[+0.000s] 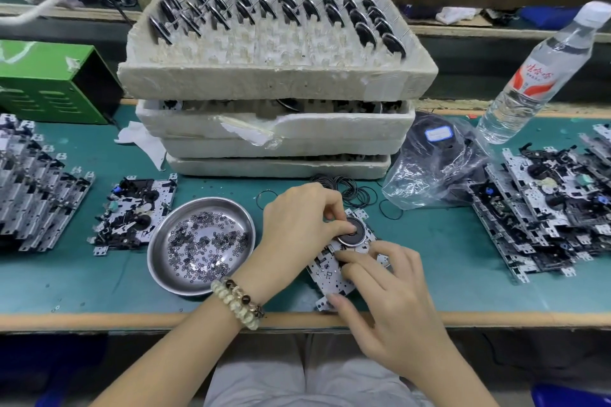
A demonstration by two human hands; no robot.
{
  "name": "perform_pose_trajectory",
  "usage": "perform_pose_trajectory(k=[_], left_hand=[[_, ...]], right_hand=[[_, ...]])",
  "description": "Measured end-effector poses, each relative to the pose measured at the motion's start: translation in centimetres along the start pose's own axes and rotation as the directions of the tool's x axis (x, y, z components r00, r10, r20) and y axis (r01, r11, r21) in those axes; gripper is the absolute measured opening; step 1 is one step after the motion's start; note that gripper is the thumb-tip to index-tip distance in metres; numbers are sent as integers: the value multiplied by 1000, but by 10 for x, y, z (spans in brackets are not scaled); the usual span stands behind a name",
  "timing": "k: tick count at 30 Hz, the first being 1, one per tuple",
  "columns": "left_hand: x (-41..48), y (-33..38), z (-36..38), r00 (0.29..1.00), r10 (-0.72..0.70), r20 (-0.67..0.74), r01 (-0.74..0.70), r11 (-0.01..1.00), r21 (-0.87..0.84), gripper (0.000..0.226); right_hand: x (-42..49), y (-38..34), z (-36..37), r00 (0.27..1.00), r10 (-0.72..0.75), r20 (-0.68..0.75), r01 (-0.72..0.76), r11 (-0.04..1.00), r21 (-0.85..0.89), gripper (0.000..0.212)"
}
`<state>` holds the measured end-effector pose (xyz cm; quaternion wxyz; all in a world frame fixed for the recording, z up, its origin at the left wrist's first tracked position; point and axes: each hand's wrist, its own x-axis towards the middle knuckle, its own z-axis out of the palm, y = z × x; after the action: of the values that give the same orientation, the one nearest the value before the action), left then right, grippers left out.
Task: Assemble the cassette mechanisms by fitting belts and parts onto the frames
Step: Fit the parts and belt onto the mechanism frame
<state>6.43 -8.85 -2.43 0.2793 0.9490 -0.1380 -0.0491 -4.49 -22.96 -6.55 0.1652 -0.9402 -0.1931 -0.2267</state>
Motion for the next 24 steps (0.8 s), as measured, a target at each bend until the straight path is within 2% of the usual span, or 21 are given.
perform_pose_trajectory(k=[4,7,9,12,15,17,20,22,24], left_hand=[[-1,0,-1,1000,25,2,-25,1000,-18,27],[-5,-1,-2,995,103,4,-103,994,-42,13],[-9,-2,0,982,186,-22,-186,982,-9,16],[-13,-5,4,939,344,-22,-339,933,123,29],[-17,-9,5,894,441,73,-446,868,218,58],[-19,-12,0,864,497,73,-502,847,176,61],[-25,-25,-4,832,552,-56,-550,834,50,58],[-32,-37,0,834,518,-189,-529,849,-11,59],[-40,-46,8,832,443,-334,-494,866,-83,51]], right_hand=[[-4,14,-5,997,78,1,-78,997,6,32],[-4,19,-5,976,217,-30,-210,966,150,26],[-4,25,-6,930,362,-69,-335,908,251,21],[-4,40,-13,850,523,-63,-497,835,235,13],[-1,54,-23,826,553,107,-562,797,219,15],[2,60,-28,826,513,233,-555,813,178,25],[11,67,-34,824,454,339,-514,850,113,32],[17,73,-34,797,419,435,-513,850,119,33],[24,78,-34,733,402,548,-592,774,225,37]])
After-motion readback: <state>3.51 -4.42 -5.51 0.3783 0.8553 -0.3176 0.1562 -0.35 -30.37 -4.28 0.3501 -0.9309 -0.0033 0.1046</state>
